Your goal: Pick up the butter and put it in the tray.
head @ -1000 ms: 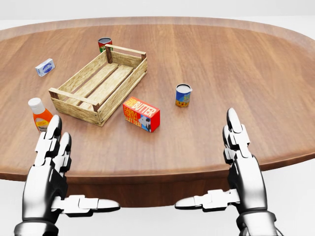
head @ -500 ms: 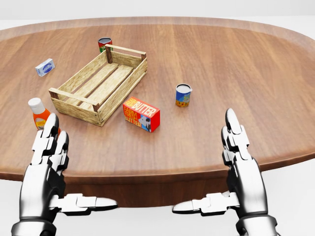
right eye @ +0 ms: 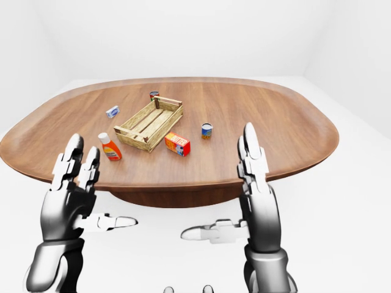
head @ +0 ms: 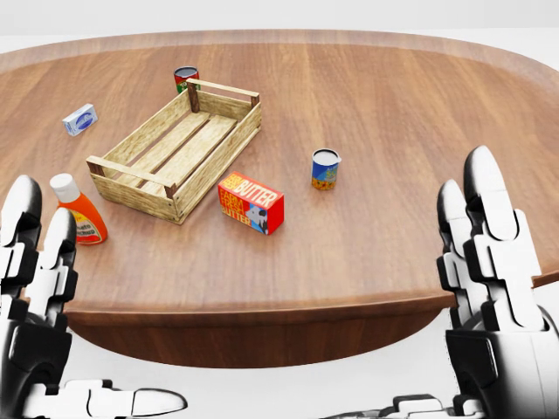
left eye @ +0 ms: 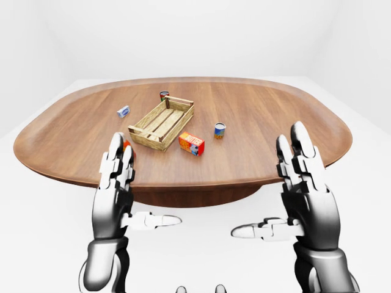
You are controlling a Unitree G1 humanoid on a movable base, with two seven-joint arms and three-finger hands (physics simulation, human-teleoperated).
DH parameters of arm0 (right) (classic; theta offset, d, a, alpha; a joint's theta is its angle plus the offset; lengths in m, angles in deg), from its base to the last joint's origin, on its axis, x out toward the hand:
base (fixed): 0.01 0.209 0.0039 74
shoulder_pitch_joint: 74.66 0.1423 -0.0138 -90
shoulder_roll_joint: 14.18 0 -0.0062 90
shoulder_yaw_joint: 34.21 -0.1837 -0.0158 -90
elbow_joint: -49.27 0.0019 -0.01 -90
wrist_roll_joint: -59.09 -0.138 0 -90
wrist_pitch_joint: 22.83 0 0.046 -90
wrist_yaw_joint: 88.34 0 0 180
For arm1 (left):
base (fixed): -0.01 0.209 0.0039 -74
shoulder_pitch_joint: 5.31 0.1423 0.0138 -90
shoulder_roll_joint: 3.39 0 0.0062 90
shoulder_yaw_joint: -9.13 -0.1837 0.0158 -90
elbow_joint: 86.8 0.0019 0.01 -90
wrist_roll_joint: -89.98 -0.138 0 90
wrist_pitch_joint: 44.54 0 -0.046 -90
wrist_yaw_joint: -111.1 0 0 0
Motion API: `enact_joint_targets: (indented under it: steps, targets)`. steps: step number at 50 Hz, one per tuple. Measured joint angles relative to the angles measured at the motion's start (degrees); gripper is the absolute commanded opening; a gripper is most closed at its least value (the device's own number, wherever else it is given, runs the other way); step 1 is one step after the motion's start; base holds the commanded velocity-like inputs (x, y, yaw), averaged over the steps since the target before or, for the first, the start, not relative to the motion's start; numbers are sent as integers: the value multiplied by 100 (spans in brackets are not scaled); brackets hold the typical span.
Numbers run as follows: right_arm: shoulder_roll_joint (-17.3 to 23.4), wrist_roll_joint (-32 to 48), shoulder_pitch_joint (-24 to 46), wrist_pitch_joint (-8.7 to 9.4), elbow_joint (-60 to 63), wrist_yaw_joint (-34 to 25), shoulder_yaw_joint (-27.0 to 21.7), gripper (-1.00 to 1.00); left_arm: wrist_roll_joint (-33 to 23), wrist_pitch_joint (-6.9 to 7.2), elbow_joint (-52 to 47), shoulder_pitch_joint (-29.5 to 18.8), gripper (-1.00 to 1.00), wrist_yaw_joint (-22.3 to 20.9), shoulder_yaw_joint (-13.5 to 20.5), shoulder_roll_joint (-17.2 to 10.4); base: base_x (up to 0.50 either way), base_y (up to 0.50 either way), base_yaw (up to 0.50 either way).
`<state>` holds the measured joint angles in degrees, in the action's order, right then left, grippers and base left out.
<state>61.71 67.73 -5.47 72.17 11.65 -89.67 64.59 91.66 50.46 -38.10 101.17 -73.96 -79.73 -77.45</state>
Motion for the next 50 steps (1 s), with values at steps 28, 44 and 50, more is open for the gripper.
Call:
enact_joint_targets:
  steps: [28,44,50]
  targets:
    - [44,315,-319,0,716,-14,30,100,94,0,-757,308,100,-120,95,65,0,26,0]
    - [40,348,-322,0,717,-4,48,100,120,0,-794,294,100,-135,156,73,0,50,0]
    - [38,352,-309,0,695,6,53,100,125,0,-769,268,100,-136,179,75,0,50,0]
